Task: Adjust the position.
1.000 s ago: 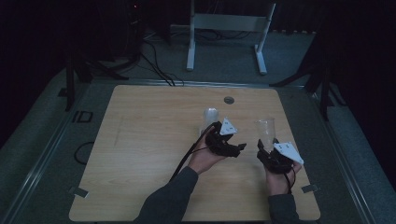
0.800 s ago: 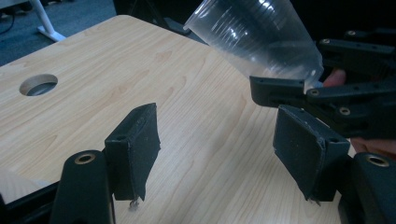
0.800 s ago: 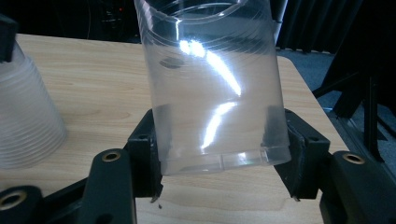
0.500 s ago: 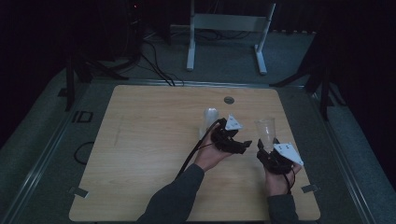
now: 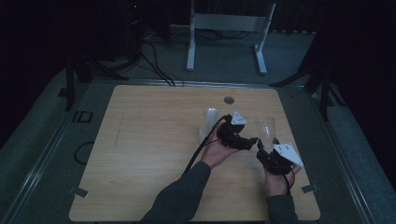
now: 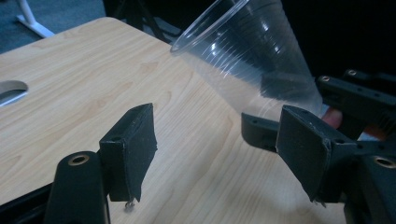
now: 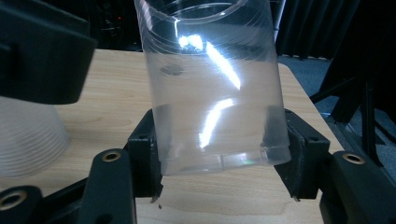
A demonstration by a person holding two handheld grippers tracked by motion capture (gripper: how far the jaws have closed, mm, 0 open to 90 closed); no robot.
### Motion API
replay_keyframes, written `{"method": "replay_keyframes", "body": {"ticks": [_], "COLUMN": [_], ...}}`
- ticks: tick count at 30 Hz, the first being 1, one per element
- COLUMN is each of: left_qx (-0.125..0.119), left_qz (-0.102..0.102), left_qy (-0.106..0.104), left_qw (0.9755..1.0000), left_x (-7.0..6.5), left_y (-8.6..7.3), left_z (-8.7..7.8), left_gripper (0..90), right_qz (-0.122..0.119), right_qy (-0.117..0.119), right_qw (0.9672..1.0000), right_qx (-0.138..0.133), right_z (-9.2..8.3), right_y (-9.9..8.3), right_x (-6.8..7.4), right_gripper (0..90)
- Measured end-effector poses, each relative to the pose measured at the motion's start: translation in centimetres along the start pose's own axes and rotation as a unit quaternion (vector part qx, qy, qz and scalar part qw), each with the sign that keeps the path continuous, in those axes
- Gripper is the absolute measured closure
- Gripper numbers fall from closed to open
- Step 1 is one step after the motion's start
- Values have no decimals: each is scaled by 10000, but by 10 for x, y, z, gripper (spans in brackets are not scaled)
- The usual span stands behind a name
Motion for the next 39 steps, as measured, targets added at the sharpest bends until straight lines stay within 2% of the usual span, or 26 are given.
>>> {"method": "replay_keyframes", "body": {"ticks": [10,13,15,24,39], "left_qx": [-58,-84,-119,-209,-250], "left_qz": [-252,-285,-305,-389,-567], "left_qy": [-230,-253,-194,-264,-585], "left_qw": [9994,9992,9993,9987,9964], "left_x": [-4,-4,-4,-8,-21], "left_y": [5,6,7,13,19], "left_z": [5,5,6,8,19], "left_gripper": [263,261,253,212,183], "right_qz": [-15,-16,-20,-35,-79], "right_qy": [-56,-52,-54,-44,-44], "right_qw": [9999,9999,9999,9998,9994], "right_qx": [-94,-116,-124,-200,-323], "right_z": [-2,-2,-2,-4,-6], "right_y": [2,3,3,5,8], "right_x": [-1,0,1,4,6], "right_gripper": [416,417,416,416,416]}}
Point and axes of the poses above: each handheld gripper's, and its own axes: z roughly forward along the jaws, y roughly out of its top, x roughly to its left, the point moved 9 cm from there along z, roughly forward along the jaws, and after that the axes turned 2 degrees about -z, right-handed, at the moved point
